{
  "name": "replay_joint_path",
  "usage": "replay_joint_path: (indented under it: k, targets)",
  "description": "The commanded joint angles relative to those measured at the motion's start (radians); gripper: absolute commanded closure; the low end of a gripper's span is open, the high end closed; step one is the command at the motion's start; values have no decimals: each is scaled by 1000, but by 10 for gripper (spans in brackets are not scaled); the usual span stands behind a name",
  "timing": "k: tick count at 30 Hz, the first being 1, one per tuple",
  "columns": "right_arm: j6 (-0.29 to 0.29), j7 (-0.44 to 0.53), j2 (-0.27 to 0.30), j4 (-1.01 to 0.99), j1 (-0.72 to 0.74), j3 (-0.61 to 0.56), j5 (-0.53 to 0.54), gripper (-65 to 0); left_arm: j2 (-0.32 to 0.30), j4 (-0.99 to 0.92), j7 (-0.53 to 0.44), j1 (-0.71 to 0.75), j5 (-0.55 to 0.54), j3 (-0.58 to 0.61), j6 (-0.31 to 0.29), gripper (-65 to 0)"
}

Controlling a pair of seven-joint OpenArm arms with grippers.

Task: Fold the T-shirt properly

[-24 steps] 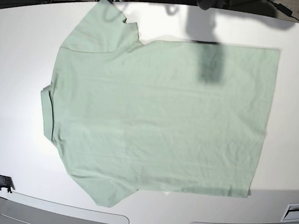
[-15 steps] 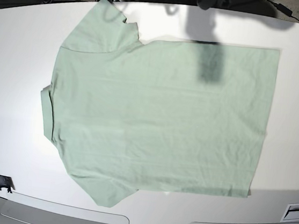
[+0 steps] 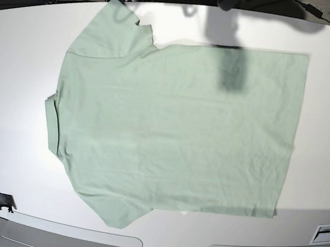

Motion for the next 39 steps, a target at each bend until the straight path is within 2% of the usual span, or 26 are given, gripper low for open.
replay_joint_path:
  k: [1,8,13,20,23,29,31,34,39]
  targets:
    - [-3,7,11,26,-16,-1,-1,0,-9,18,3,21,3,0,-7,0]
    - [-3,7,72,219,-167,-1,-1,0,-72,192,7,176,2,0,-7,0]
    - [-3,6,138,393,-311,-1,-1,0,-151,361,9,319,2,0,-7,0]
    - [-3,6,266,702,-551,-1,0,0,-293,665,113,517,2,0,-11,0]
    - [-3,6,319,843,-643,-1,0,0,-352,801,125,600,2,0,-47,0]
    - [-3,5,394,1141,-799,6,0,0,-415,1055,213,745,2,-8,-59,0]
    - [-2,2,396,1244,-848,27,0,0,-414,1138,265,779,2,-40,-83,0]
    - [10,2,395,1390,-917,73,4,0,-409,1271,338,819,-14,-116,-180,0]
    - [78,-17,396,1604,-996,177,47,0,-409,1477,348,885,-155,-275,-249,0]
